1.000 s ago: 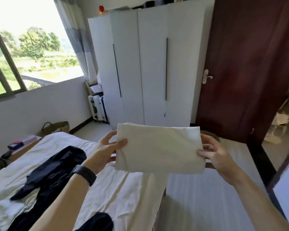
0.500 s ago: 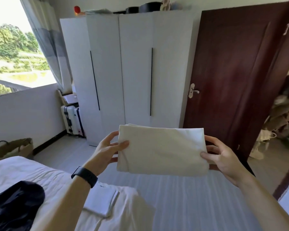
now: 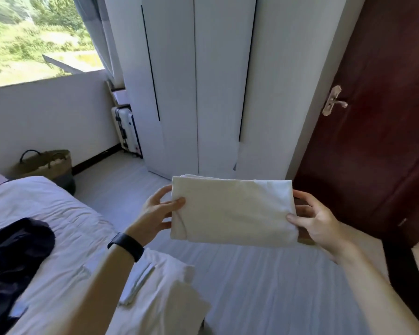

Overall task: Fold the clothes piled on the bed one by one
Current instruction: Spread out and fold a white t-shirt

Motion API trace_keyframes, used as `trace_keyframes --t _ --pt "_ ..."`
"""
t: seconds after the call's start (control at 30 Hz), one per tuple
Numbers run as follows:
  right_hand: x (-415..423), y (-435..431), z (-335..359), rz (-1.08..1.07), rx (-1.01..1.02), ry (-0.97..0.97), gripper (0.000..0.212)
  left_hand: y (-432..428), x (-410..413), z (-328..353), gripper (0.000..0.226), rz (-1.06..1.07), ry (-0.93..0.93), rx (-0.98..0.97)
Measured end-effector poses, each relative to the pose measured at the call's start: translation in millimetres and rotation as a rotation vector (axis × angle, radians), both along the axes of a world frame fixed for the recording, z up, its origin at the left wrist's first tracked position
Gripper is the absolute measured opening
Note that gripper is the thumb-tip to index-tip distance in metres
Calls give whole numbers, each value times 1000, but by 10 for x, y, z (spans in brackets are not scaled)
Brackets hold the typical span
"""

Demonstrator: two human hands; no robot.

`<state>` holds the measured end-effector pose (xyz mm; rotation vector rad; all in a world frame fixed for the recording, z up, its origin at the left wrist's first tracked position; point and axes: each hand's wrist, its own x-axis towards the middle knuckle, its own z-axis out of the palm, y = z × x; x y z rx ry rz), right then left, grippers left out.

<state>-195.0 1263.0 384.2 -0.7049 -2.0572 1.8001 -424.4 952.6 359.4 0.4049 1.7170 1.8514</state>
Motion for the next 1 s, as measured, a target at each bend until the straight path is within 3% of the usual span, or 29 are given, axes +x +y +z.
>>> trace_keyframes --t 0.3,0.53,1.0 --pt "-1147 754 -820 261 -59 -205 55 316 -100 -976 60 340 -280 -112" --pt "-2221 973 -1613 414 -121 -439 55 474 -399 -1752 26 552 -547 -172" --pt "-4703 1036 -2146 785 11 -732 59 925 -1342 -2218 25 1011 -817 -113"
